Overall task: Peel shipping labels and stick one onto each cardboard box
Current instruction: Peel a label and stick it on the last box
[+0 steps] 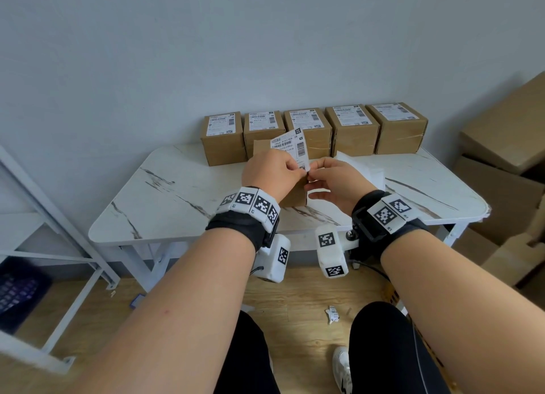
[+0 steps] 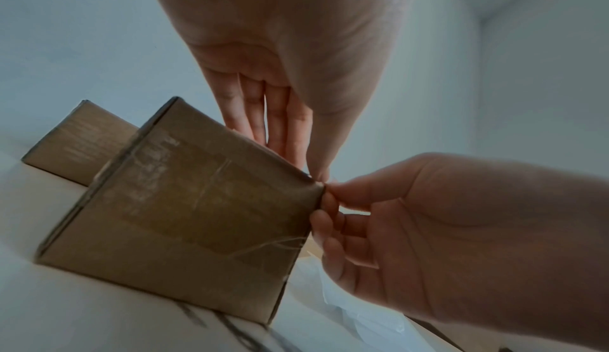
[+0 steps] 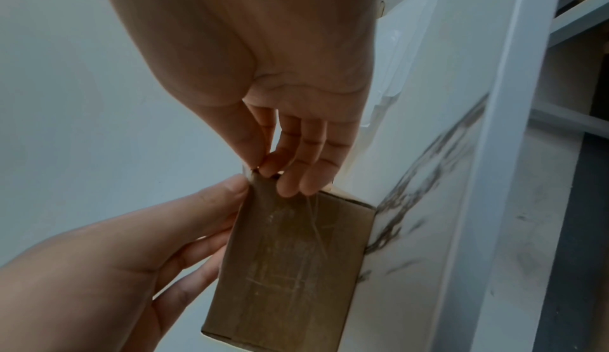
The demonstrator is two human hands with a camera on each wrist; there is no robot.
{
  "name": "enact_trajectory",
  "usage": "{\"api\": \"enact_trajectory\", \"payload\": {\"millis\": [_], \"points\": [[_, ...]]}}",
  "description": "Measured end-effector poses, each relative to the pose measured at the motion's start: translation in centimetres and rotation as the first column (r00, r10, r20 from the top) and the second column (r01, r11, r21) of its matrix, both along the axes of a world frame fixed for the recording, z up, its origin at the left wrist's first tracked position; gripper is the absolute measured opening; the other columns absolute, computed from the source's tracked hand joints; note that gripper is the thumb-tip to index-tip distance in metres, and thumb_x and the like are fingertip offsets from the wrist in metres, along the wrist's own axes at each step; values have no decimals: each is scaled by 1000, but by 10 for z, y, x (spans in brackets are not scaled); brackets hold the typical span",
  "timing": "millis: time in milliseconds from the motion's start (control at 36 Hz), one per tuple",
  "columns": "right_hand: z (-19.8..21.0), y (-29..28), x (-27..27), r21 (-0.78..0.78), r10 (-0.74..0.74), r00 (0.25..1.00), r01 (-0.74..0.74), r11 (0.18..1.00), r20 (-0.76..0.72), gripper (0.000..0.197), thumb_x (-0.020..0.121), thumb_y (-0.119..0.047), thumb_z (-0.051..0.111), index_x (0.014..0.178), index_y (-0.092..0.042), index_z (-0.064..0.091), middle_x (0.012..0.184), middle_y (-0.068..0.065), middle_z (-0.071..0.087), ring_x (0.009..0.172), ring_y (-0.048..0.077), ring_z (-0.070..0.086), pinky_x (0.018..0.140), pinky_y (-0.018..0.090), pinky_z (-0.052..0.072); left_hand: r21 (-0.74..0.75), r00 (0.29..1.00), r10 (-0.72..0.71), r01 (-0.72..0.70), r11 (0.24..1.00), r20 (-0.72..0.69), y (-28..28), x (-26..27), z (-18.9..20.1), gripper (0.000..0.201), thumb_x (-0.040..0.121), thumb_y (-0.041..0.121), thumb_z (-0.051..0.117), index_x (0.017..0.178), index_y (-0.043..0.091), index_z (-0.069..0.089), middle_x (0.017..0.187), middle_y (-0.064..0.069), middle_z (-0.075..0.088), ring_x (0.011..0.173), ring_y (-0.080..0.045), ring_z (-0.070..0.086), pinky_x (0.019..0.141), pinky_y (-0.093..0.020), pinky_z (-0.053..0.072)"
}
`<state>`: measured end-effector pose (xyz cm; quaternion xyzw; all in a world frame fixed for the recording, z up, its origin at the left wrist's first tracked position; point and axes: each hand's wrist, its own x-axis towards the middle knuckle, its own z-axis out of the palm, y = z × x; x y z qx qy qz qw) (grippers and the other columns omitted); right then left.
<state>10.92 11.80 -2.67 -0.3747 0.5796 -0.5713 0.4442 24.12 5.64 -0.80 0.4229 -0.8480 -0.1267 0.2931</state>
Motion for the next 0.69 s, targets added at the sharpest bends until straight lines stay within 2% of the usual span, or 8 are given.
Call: {"api": "enact_trajectory", "payload": {"millis": [222,361,472,611,694], "points": [[0,-1,0,7,-2,1000,2,1000,9,23,94,3,45,81,-13,54,79,7,58,71,21,60,69,34,53,-24,1000,15,-15,1000,15,-1,-2,-1,20,86,38,62,88,25,76,108,6,71,94,-14,65,67,-29,56],[1,-2,1,20,-23,999,22,1000,43,23,94,5,43,81,-12,54,77,9,56,68,21,59,66,33,54,-88,999,23,-21,996,28,-1,-1,-1,23,91,32,55,87,21,75,94,5,73,83,-16,65,63,-23,48],[3,-4,2,31,-49,997,47,998,58,22,94,5,42,83,-10,54,76,10,55,66,22,59,64,33,54,-112,1000,9,-6,994,27,1,-2,0,19,92,27,54,102,27,70,110,3,70,94,-17,66,65,-23,47],[4,-5,4,29,-71,997,70,997,14,15,95,-3,46,85,-10,54,75,9,53,66,24,59,67,33,53,-106,999,46,-42,993,30,0,-2,3,15,92,20,50,95,21,65,109,1,69,89,-20,63,62,-24,41],[8,-9,5,50,-135,990,137,989,-51,11,96,-6,46,89,-7,56,73,8,54,63,23,58,65,32,52,-102,999,51,-49,994,15,-2,0,2,13,93,19,50,93,18,63,111,-2,68,90,-23,64,62,-24,41]]}}
